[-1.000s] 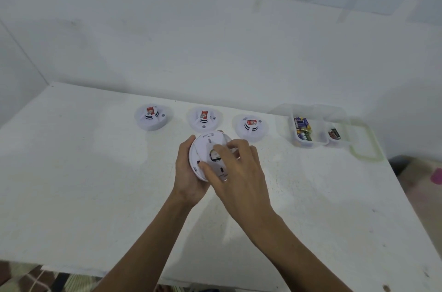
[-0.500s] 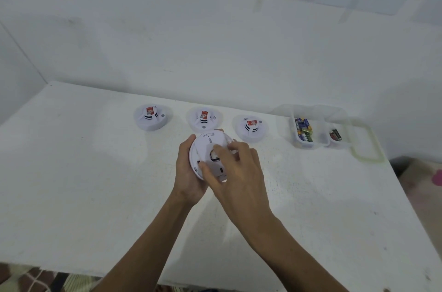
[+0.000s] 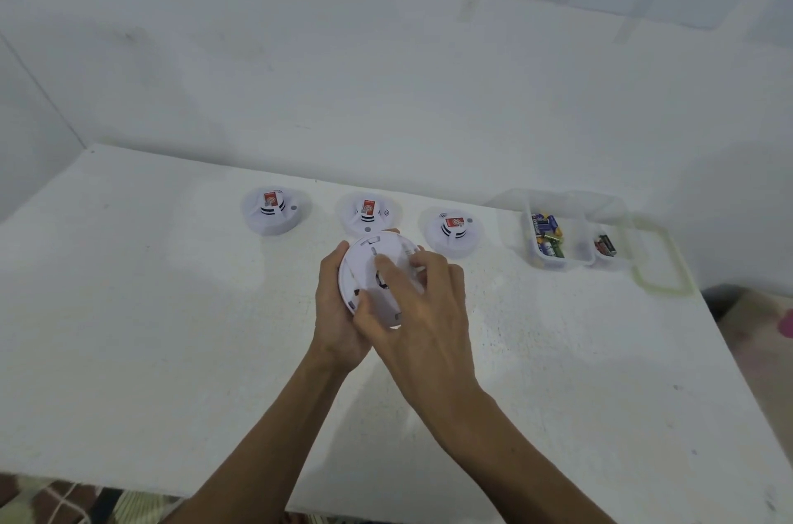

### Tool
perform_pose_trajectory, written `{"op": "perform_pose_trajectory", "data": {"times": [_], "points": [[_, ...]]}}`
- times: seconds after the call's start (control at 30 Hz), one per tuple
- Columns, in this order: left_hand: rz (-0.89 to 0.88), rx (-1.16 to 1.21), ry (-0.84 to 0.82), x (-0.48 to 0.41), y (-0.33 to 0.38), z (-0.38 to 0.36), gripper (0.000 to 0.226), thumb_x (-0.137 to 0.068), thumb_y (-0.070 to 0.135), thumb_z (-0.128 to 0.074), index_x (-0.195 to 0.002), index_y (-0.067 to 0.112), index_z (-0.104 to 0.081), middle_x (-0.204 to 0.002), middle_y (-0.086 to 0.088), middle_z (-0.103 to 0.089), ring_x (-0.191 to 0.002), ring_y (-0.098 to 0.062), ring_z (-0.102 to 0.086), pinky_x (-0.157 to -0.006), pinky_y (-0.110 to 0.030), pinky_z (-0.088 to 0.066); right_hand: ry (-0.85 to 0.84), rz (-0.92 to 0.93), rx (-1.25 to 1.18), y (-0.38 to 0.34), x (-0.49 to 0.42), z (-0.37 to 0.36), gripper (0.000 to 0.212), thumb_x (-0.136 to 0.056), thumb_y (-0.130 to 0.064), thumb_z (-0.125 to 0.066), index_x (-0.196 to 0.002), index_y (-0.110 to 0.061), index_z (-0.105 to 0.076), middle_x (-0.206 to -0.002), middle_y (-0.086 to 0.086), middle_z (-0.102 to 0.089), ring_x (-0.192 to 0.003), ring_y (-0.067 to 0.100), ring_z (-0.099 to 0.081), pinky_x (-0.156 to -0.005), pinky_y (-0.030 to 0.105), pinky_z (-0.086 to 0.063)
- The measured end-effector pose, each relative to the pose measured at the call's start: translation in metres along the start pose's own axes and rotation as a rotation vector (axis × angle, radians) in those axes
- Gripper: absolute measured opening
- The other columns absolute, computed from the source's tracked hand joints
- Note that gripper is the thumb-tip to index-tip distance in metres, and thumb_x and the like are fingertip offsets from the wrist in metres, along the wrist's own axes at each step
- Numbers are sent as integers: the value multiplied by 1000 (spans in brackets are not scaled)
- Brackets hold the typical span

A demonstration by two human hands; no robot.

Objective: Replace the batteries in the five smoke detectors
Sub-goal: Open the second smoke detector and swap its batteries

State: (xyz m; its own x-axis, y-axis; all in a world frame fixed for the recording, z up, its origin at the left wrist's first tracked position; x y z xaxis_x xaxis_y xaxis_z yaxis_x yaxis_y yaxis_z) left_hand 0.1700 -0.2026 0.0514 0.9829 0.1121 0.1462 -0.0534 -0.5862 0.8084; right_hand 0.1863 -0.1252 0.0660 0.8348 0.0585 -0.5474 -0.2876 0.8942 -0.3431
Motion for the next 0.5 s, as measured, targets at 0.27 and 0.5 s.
{"op": "perform_pose_trajectory", "data": {"times": [0.27,0.5], "points": [[137,159,-103,-9,3,6,72,-102,35,-16,-69,31,-79,-77,3,-75,-70,-10,-72,-58,-22,-56,-59,80,3,3,-1,9,47,-86,-48,-45,-108,-15,-71,-100,15,-65,-84,27,-63,-65,34,-60],[231,235,-180,-17,9,18,53,-96,45,-28,-110,15,-70,-106,-11,-70,-96,-25,-68,-77,-35,-57,-373,249,-242,33,-12,32,45,-90,-35,-58,-133,-21,-54,-120,4,-41,-104,19,-48,-83,34,-52]]}}
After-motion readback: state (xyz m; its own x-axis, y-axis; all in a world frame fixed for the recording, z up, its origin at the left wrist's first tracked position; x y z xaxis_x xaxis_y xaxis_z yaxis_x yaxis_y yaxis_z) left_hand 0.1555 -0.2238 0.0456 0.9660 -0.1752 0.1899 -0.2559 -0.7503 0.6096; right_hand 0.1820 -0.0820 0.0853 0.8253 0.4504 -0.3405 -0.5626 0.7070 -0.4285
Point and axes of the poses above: each hand's wrist, its own x-axis away from the middle knuckle, its own z-axis out of the back of the hand, y = z × x, the point moved 1 cm from there along -x, towards the middle knuckle
